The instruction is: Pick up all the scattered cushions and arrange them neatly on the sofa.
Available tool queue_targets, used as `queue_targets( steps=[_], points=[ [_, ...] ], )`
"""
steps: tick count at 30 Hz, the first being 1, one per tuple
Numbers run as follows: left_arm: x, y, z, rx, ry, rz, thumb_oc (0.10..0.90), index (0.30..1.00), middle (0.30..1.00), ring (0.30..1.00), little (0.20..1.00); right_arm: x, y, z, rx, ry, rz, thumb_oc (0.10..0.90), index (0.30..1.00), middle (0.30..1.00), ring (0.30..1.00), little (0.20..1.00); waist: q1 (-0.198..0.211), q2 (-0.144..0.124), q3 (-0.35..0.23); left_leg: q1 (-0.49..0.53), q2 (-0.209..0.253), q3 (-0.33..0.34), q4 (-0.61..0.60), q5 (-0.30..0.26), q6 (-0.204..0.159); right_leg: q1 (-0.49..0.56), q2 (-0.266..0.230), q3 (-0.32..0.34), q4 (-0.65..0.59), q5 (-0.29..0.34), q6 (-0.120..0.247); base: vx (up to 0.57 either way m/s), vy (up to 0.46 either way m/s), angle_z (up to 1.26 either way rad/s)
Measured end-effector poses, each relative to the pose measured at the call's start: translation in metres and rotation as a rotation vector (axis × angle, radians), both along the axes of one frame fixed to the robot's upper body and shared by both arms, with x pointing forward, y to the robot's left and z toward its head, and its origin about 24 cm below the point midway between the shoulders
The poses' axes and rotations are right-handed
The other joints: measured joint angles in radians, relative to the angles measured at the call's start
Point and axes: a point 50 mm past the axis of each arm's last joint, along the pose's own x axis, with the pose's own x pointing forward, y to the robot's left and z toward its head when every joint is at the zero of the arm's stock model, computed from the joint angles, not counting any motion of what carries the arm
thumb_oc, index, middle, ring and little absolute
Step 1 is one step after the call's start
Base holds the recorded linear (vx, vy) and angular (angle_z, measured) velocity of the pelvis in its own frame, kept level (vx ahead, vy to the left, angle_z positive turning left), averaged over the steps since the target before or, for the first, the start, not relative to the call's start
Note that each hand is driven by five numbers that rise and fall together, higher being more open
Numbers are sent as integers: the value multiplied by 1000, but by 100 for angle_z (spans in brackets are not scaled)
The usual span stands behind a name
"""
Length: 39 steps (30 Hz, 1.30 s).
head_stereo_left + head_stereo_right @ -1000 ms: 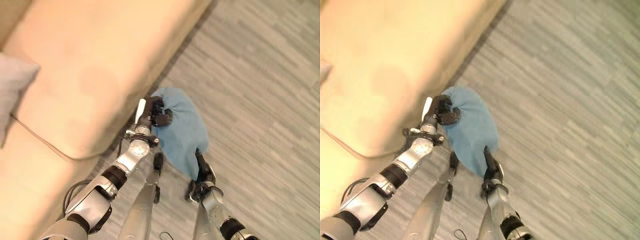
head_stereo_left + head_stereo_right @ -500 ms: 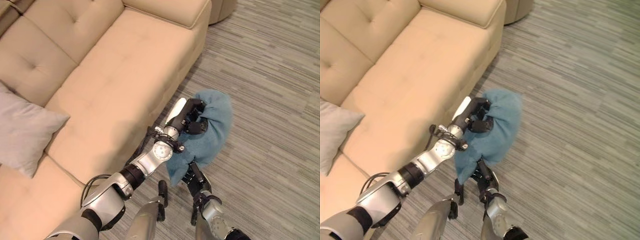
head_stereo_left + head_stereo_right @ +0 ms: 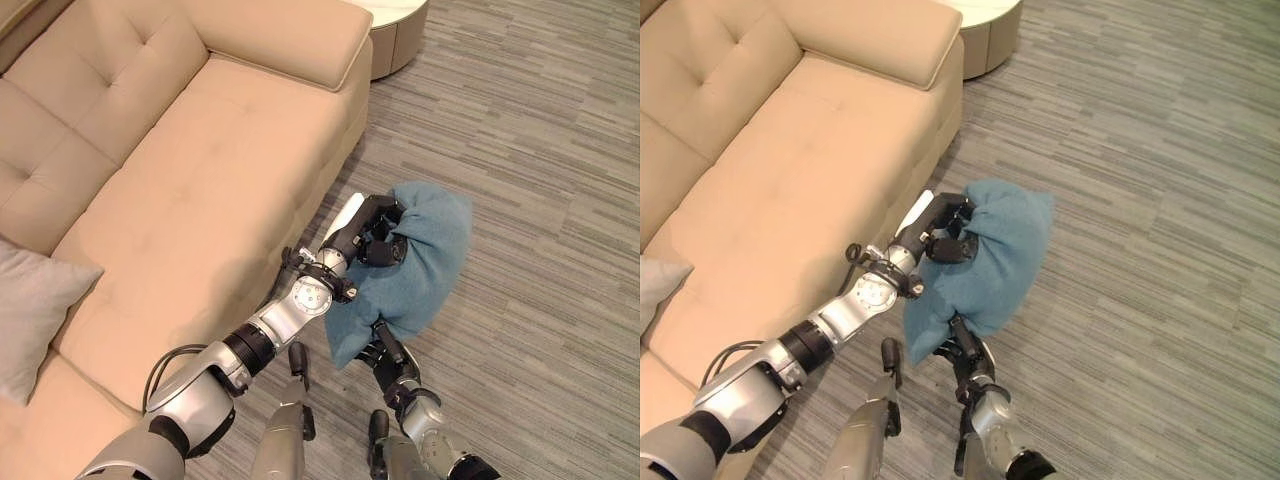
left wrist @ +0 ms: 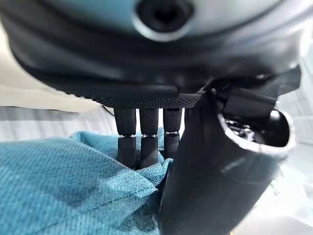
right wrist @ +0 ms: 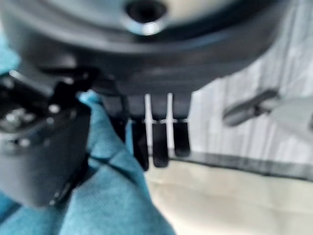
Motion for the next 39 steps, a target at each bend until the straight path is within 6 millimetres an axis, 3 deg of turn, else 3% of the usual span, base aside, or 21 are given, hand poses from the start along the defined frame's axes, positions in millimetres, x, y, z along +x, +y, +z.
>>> queue_targets(
  steps=[2,3,4,5,7,8,9,14,15,16,17,19,21,22,24,27,30,33,35,37,39],
  points=[
    [-4,-3,10,-20,-34,-26,400,300,300,300,300,6,1,5,8,-31,-9,400,300,300,300,300,8,1,0,4,-55,-1,-2,-9,14,14,-58,8,-51,-6,12,635,663,22],
    [-5,-4,15,-3,-60,-39,400,300,300,300,300,11,7,11,31,-49,-6,400,300,300,300,300,8,4,3,-5,-94,8,38,-55,35,28,-75,-2,-46,18,50,874,979,3],
    [-2,-9,37,70,-130,-72,400,300,300,300,300,21,9,26,74,-94,-28,400,300,300,300,300,37,2,95,33,-168,18,150,-252,149,-89,-191,-15,337,-36,92,617,793,-8],
    [-2,-7,35,76,-129,-78,400,300,300,300,300,17,11,22,88,-80,-28,400,300,300,300,300,28,30,87,81,-150,12,111,-174,98,-181,-233,-35,554,-33,55,371,388,17],
    [-8,-13,25,75,-94,-110,400,300,300,300,300,0,27,15,121,-51,29,400,300,300,300,300,7,48,41,131,-219,29,151,-235,102,-233,-284,16,711,93,77,308,303,35],
    [-11,-12,22,83,-88,-126,400,300,300,300,300,-2,32,16,136,-60,59,400,300,300,300,300,-1,60,29,164,-223,16,150,-248,120,-279,-309,49,815,194,39,0,0,12],
    [-12,-13,20,87,-87,-135,400,300,300,300,300,-2,35,17,144,-66,72,400,300,300,300,300,-4,65,15,176,-226,11,151,-241,115,-279,-312,71,827,193,35,0,0,16],
    [-12,-15,29,88,-120,-145,400,300,300,300,300,10,40,28,175,-105,64,400,300,300,300,300,30,60,5,175,-220,-14,171,-259,140,-280,-321,64,768,143,63,310,58,16],
    [-13,-18,28,86,-116,-152,400,300,300,300,300,9,34,28,153,-109,68,400,300,300,300,300,32,62,3,163,-234,-44,214,-324,182,-322,-272,86,790,111,90,979,134,15],
    [-8,-17,32,91,-129,-134,400,300,300,300,300,9,34,33,159,-130,86,400,300,300,300,300,8,82,21,135,-206,-118,279,-363,138,-356,-213,39,746,-35,91,207,-9,30],
    [-6,-15,32,108,-126,-132,400,300,300,300,300,7,33,31,161,-127,75,400,300,300,300,300,-27,75,24,154,-207,-120,251,-352,130,-357,-213,-52,623,-40,57,386,-100,51],
    [-8,-9,22,120,-98,-141,400,300,300,300,300,-1,21,18,115,-78,62,400,300,300,300,300,-53,80,25,233,-224,-120,213,-351,114,-398,-227,-127,467,-5,24,357,-167,28],
    [-23,-9,-3,44,-21,-147,400,300,300,300,300,-19,13,3,92,-11,38,400,300,300,300,300,-56,69,17,316,-227,-112,229,-415,63,-292,-206,-137,271,35,10,207,-124,34],
    [-31,-14,-14,34,12,-168,400,300,300,300,300,-28,5,-4,74,21,19,400,300,300,300,300,-51,73,-9,313,-226,-111,282,-442,46,-259,-202,-154,239,144,-72,105,-91,65],
    [-35,-18,-16,38,12,-191,400,300,300,300,300,-25,-1,-5,48,26,9,400,300,300,300,300,-33,84,-21,210,-201,-72,455,-450,-47,-244,-179,-156,208,134,-89,171,-214,27],
    [-28,-22,-14,51,6,-172,400,300,300,300,300,-22,2,-4,41,17,26,400,300,300,300,300,-27,82,-25,51,-96,96,716,-442,-86,-227,-121,-158,163,124,-119,205,-88,-18],
    [-23,-31,-4,80,-23,-178,400,300,300,300,300,-18,-3,-2,33,7,7,400,300,300,300,300,-25,63,-18,-4,-72,116,519,-439,-74,-190,-82,-137,127,96,-107,409,62,-25],
    [-22,-42,-10,104,-42,-159,400,300,300,300,300,-9,-1,0,18,-2,-25,400,300,300,300,300,-21,45,-8,-25,-25,160,180,-325,-107,-90,-29,-146,23,111,-91,397,103,-22],
    [-26,-45,-11,135,-61,-182,400,300,300,300,300,-12,-3,-2,14,11,-35,400,300,300,300,300,-20,45,-10,-38,4,216,151,-278,-52,-49,-7,-157,19,94,-85,233,121,-18],
    [-26,-47,-11,142,-72,-185,400,300,300,300,300,-15,-3,-3,14,16,-40,400,300,300,300,300,-32,63,-37,2,-17,206,145,-257,-22,-39,-9,-150,50,51,-65,333,193,-17],
    [-30,-54,-9,140,-81,-205,400,300,300,300,300,-13,-8,-2,11,14,-75,400,300,300,300,300,-39,64,-40,29,-50,209,137,-158,36,-18,-49,-154,94,-1,-21,415,312,8]
  ],
)
